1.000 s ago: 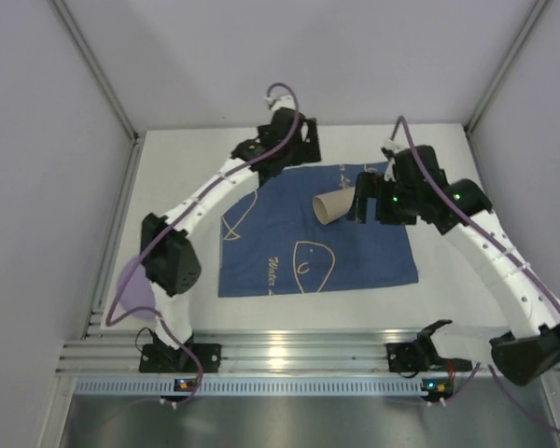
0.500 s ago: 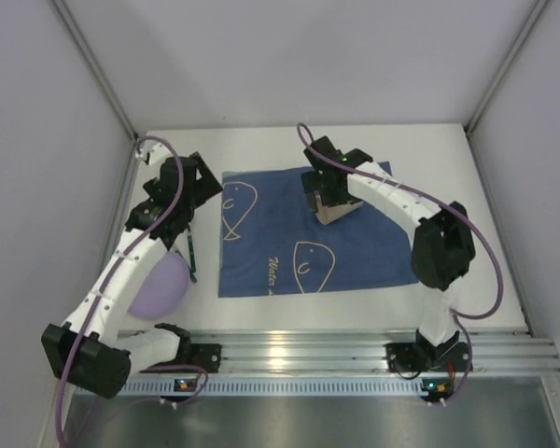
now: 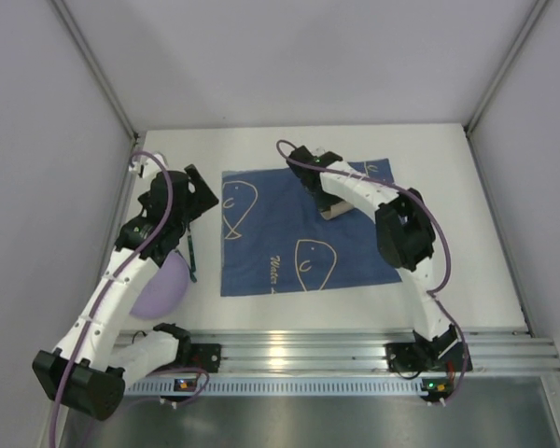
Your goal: Set the dinner table for one person
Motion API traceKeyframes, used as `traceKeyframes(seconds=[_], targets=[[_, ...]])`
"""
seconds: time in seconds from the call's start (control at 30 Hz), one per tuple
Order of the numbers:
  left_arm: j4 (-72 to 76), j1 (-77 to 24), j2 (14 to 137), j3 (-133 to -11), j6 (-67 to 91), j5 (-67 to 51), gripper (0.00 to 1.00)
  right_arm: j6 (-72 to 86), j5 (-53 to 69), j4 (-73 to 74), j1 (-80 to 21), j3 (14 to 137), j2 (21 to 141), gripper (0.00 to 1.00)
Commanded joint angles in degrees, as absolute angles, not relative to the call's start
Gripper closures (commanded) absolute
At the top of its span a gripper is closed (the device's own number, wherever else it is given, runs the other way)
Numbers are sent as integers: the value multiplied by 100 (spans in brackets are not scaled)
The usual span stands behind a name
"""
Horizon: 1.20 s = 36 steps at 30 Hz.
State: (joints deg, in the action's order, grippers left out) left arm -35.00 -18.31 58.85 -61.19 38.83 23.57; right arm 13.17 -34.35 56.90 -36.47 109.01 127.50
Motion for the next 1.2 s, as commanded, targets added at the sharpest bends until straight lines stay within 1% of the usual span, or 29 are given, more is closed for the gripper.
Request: traceKeyframes(seconds=[0.0, 0.03, 0.1, 0.13, 0.3, 0.37, 0.47, 0.57, 0.67, 0.7, 0.8, 0.9, 1.0, 1.17], targets=[[-3551, -1819, 5722, -6188, 3814, 2303, 1, 1274, -3831, 5818, -3647, 11416, 12876, 56], [-3551, -1819, 5713, -6170, 3814, 2259, 1, 1257, -3902, 5844, -3639, 11452, 12850, 76], [-3533, -1819, 5730, -6118, 3867, 2215, 1, 1257, -4042, 5862, -3586, 11470, 12632, 90], [-3507, -1819, 5757, -6091, 3876, 2154, 1, 1239, -4104, 5862, -3569, 11452, 12525, 100], [-3340, -1819, 6002, -6099, 3920, 1881, 1, 1230, -4245, 5862, -3288, 11294, 11499, 100], [-3279, -1828, 6196, -6178, 3894, 1724, 1, 1292, -3870, 5793, -2973, 11285, 11225, 100], [-3208, -1828, 6494, -6301, 3859, 1452, 1, 1476, -2868, 5731, -2481, 11399, 10960, 100], [-3208, -1837, 6749, -6424, 3867, 1257, 1, 1696, -2173, 5906, -2085, 11794, 11205, 100], [-3208, -1872, 6838, -6477, 3841, 1160, 1, 1977, -1461, 6108, -1742, 12251, 11697, 100], [-3208, -1881, 6838, -6469, 3841, 1151, 1, 2065, -998, 6143, -1645, 12348, 11907, 100], [-3260, -1881, 6768, -6477, 3797, 1195, 1, 2451, -83, 6065, -1398, 12183, 12119, 100], [-3322, -1881, 6698, -6442, 3744, 1265, 1, 2645, 297, 5950, -1354, 12007, 12243, 100], [-3357, -1881, 6636, -6398, 3674, 1345, 1, 2733, 430, 6064, -1354, 12041, 12435, 100], [-3366, -1881, 6679, -6442, 3621, 1398, 1, 2663, 308, 6582, -1354, 12470, 12980, 100]])
